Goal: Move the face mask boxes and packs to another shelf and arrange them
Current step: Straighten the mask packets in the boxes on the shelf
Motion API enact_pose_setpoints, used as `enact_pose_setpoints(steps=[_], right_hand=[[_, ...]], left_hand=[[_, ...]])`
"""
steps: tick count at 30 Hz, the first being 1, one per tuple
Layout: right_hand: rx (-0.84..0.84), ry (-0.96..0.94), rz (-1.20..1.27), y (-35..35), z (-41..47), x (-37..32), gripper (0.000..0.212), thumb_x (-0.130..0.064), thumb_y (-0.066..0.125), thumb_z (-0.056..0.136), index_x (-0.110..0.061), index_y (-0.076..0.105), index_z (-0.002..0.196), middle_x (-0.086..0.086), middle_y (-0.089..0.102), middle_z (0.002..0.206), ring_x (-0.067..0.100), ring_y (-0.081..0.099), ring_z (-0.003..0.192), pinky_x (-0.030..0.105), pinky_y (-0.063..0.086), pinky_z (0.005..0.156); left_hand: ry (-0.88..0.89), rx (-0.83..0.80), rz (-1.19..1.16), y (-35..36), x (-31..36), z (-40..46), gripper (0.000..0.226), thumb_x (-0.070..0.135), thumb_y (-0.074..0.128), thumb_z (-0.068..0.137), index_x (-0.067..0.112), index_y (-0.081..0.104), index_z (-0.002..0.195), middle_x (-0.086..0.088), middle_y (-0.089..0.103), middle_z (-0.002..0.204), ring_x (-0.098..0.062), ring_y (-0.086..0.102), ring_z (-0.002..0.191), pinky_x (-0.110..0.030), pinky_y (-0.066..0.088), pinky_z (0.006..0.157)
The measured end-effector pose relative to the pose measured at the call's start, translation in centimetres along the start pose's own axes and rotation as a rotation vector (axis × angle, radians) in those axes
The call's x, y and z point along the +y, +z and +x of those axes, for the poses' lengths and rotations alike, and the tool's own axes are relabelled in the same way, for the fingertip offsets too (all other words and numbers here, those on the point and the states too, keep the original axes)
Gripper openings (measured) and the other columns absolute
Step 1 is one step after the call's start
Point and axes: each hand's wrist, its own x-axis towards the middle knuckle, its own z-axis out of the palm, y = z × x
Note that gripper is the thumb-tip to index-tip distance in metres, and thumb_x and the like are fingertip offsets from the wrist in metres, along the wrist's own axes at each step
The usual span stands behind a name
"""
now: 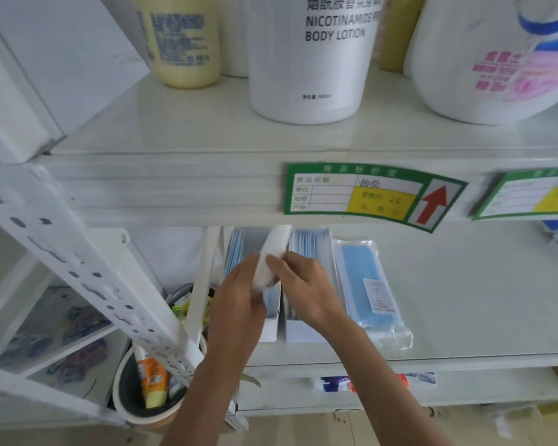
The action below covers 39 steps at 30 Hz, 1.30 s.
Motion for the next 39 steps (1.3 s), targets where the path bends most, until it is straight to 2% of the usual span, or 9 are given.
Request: enact_pose_setpoints(steps=[3,6,9,13,21,26,30,33,39], right_hand=[[0.146,-0.131,-0.362,-1.6,-1.4,1.7,0.044,-0.054,0.036,0.097,-0.025,0.057,0.072,-0.007,0.062,0.071,0.014,0.054,0.072,0.034,0.043,0.07],[0.245,-0.084,-0.924,-3.4,-2.3,3.9,0.021,-0.029,0.042,0.095,-0.025,0.062,0.098,-0.004,0.062,0.102,0.022,0.049,0.092,0.039,0.038,0.083],[0.172,-0.028,-1.051,-3.6,-2.4,5.1,0.007,-0.024,0.044,0.093,-0.021,0.05,0.09,0.002,0.052,0.108,0.022,0.041,0.091,0.038,0.035,0.083],[0.165,-0.093,-1.156,-2.4,-2.1,5.1,0.006,-0.02,0.048,0.088,-0.021,0.055,0.088,0.003,0.054,0.105,0.026,0.042,0.095,0.042,0.03,0.082],[0.064,-0.272,-0.806,-1.9,-2.2,5.5,0.041,-0.011,0.042,0.092,-0.019,0.043,0.133,0.001,0.068,0.114,0.027,0.059,0.1,0.038,0.039,0.089],[0.109,-0.238,-0.486,-2.4,-2.5,5.8,0.031,-0.004,0.042,0.095,-0.022,0.039,0.12,0.003,0.056,0.121,0.025,0.061,0.087,0.04,0.051,0.073],[0.093,-0.081,-0.4,-3.4,-1.7,5.1,0.017,-0.008,0.04,0.095,-0.022,0.045,0.103,-0.002,0.064,0.096,0.021,0.061,0.083,0.04,0.053,0.07],[0.079,-0.077,-0.482,-4.4,-1.4,4.4,0.013,-0.012,0.038,0.098,-0.018,0.047,0.089,0.004,0.062,0.082,0.027,0.058,0.072,0.048,0.051,0.061],[0.213,-0.203,-0.717,-4.7,-1.5,4.7,0.018,-0.008,0.041,0.094,-0.014,0.042,0.077,0.003,0.057,0.066,0.029,0.05,0.065,0.035,0.034,0.058]], left_hand=[[-0.146,0.183,-0.035,-0.7,0.2,0.2,0.027,0.008,0.058,0.099,0.011,0.067,0.125,0.007,0.064,0.076,-0.007,0.059,0.062,-0.005,0.043,0.06],[-0.317,0.26,-0.187,-0.7,-0.4,0.0,0.036,0.029,0.055,0.104,-0.004,0.065,0.093,-0.003,0.052,0.059,-0.012,0.056,0.056,-0.021,0.042,0.052],[-0.4,0.259,-0.38,-0.4,0.4,-0.5,0.05,0.033,0.058,0.102,-0.009,0.055,0.076,-0.029,0.054,0.065,-0.04,0.053,0.059,-0.047,0.047,0.057],[-0.44,0.235,-0.509,0.4,2.4,-0.8,0.049,0.027,0.06,0.102,0.016,0.043,0.057,0.012,0.044,0.048,-0.006,0.038,0.042,-0.02,0.033,0.046],[-0.519,0.303,-0.712,1.2,2.8,-1.0,0.032,0.024,0.064,0.095,0.018,0.062,0.063,0.008,0.056,0.061,-0.006,0.05,0.054,-0.016,0.042,0.048],[-0.607,0.263,-0.74,2.3,3.7,-1.2,0.023,0.02,0.066,0.096,0.016,0.065,0.073,0.015,0.065,0.058,0.002,0.059,0.053,-0.011,0.044,0.048],[-0.596,0.135,-0.682,2.8,4.8,-1.1,0.012,0.019,0.063,0.094,0.019,0.07,0.084,0.007,0.073,0.069,-0.002,0.065,0.059,-0.016,0.049,0.047],[-0.466,0.048,-0.434,2.9,4.3,-1.0,0.019,0.019,0.059,0.096,0.022,0.063,0.078,-0.005,0.067,0.066,-0.011,0.064,0.059,-0.027,0.049,0.048],[-0.236,-0.001,-0.103,3.0,4.2,-0.6,0.012,0.011,0.056,0.101,0.002,0.064,0.106,-0.002,0.065,0.076,-0.007,0.059,0.06,-0.009,0.043,0.051]])
